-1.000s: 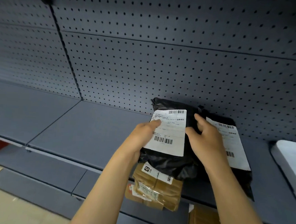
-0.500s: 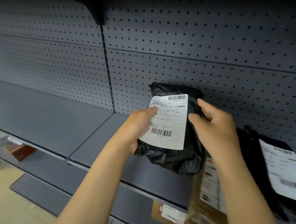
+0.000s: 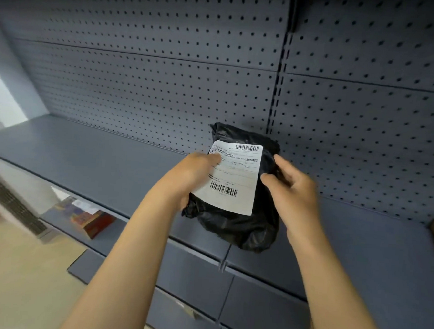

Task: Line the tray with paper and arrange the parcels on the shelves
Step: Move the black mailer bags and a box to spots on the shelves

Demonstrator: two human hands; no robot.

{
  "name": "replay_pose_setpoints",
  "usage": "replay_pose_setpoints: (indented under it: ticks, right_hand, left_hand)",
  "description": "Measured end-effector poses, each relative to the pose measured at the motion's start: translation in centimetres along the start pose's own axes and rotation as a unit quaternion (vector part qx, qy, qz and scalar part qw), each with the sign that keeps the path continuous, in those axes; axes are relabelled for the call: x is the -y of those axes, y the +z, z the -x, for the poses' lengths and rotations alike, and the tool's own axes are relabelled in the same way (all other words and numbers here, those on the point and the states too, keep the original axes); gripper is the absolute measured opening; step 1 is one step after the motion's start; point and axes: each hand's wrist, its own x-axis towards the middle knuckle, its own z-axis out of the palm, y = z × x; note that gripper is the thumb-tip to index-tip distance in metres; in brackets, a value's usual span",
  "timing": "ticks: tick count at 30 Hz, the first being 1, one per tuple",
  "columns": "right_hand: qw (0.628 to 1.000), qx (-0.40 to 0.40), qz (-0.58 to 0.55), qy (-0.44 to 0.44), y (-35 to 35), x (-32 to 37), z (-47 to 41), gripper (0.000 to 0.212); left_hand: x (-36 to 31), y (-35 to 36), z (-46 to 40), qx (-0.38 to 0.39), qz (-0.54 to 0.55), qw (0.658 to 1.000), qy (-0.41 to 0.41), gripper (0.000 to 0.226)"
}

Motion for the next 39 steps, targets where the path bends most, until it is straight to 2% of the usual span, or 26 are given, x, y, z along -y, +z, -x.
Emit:
replay_pose_setpoints:
  ticks: [5,8,11,14,16,19,20,22,25,30,32,39]
  right_hand:
    - [0.998,0.044,0.024,0.027,5.9,-1.9,-0.7,0.062]
    - [0.996,0.056,0.039,0.053,8.1,-3.1,-1.2,0.064]
    - [0.993,0.070,0.040,0.085,9.8,-4.6,-1.7,0.068]
    - [0.990,0.079,0.061,0.098,10.5,-5.6,-1.5,0.067]
    - [0.990,0.074,0.072,0.096,10.7,-5.9,-1.5,0.066]
    - [0.989,0.079,0.096,0.084,10.7,-5.4,-1.4,0.067]
    - [0.988,0.079,0.107,0.073,10.5,-5.1,-1.4,0.066]
    - [0.991,0.070,0.110,0.039,9.6,-4.1,-1.2,0.060]
    - [0.996,0.053,0.075,0.012,6.7,-2.0,-1.1,0.047]
    - [0.999,0.020,0.032,0.006,0.5,1.3,-0.5,0.042]
    - [1.000,0.010,0.023,0.001,-1.9,1.9,0.1,0.042]
    - [1.000,-0.026,-0.002,-0.017,-12.1,1.6,2.5,0.047]
  left_hand:
    - [3.4,-5.0,-3.5,-0.022,0.011,0.999,-0.039,0.028]
    - [5.7,-6.0,-5.1,-0.010,0.006,0.998,-0.067,0.028]
    - [7.9,-6.4,-6.5,0.009,-0.026,0.998,-0.059,0.028]
    - [9.6,-6.2,-7.4,-0.004,-0.068,0.996,-0.059,0.028]
    - [9.8,-6.1,-7.6,-0.037,-0.094,0.994,-0.048,0.044]
    - [8.8,-5.8,-6.9,-0.109,-0.252,0.962,0.005,0.103]
    - [8.2,-5.6,-6.5,-0.136,-0.298,0.944,0.036,0.108]
    - [7.2,-4.6,-6.0,-0.178,-0.320,0.922,0.122,0.091]
    - [5.0,-2.2,-5.1,-0.195,-0.181,0.941,0.207,0.057]
    - [1.4,3.5,-2.1,-0.137,0.022,0.957,0.255,0.036]
    - [0.3,5.8,-1.0,-0.106,0.060,0.960,0.254,0.034]
    - [-2.1,15.6,3.9,-0.033,0.088,0.965,0.245,0.033]
